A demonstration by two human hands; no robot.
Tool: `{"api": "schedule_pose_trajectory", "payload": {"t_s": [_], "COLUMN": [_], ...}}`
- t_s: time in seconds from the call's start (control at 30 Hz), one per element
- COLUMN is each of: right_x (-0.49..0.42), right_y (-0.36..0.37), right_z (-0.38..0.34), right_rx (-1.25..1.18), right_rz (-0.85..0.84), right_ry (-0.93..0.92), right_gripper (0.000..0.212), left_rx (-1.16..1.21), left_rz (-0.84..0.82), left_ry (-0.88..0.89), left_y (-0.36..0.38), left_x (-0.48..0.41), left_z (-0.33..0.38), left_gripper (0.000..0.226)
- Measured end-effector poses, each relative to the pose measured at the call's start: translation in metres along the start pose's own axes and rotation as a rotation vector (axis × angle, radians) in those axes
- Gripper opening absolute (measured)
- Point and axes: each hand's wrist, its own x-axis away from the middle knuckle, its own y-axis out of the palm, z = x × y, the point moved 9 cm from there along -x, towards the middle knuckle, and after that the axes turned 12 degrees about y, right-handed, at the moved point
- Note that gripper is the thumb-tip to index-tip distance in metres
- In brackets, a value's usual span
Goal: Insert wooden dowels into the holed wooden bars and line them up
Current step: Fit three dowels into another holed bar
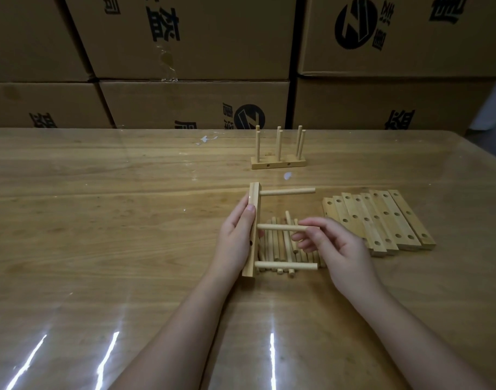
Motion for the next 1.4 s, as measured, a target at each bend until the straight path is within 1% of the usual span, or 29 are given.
{"api": "schedule_pose_trajectory", "payload": {"t_s": [0.37, 0.5, 0.7, 0.87, 1.03, 1.4], "right_x": [0.0009, 0.0020, 0.0027, 0.0020, 0.0007, 0.0015], "right_y": [-0.0016, -0.0016, -0.0022, -0.0019, -0.0028, -0.0008], "right_z": [-0.0053, -0.0061, -0.0074, -0.0067, -0.0048, -0.0063], "right_rx": [0.041, 0.046, 0.052, 0.044, 0.050, 0.086], "right_rz": [0.004, 0.004, 0.007, 0.001, -0.005, 0.018], "right_ry": [-0.028, -0.027, -0.031, -0.028, -0.022, -0.049], "right_gripper": [0.027, 0.028, 0.028, 0.028, 0.027, 0.028], "left_rx": [-0.061, -0.088, -0.100, -0.111, -0.134, -0.142], "left_rz": [-0.052, -0.068, -0.057, -0.056, -0.103, -0.087], "left_ry": [0.031, 0.046, 0.050, 0.068, 0.067, 0.097], "left_y": [0.0010, 0.0002, -0.0018, -0.0020, 0.0009, -0.0015], "left_x": [-0.0016, -0.0034, -0.0034, -0.0028, -0.0017, -0.0026], "left_z": [-0.0026, -0.0035, -0.0034, 0.0005, 0.0007, -0.0007], "left_gripper": [0.024, 0.031, 0.027, 0.038, 0.038, 0.038]}}
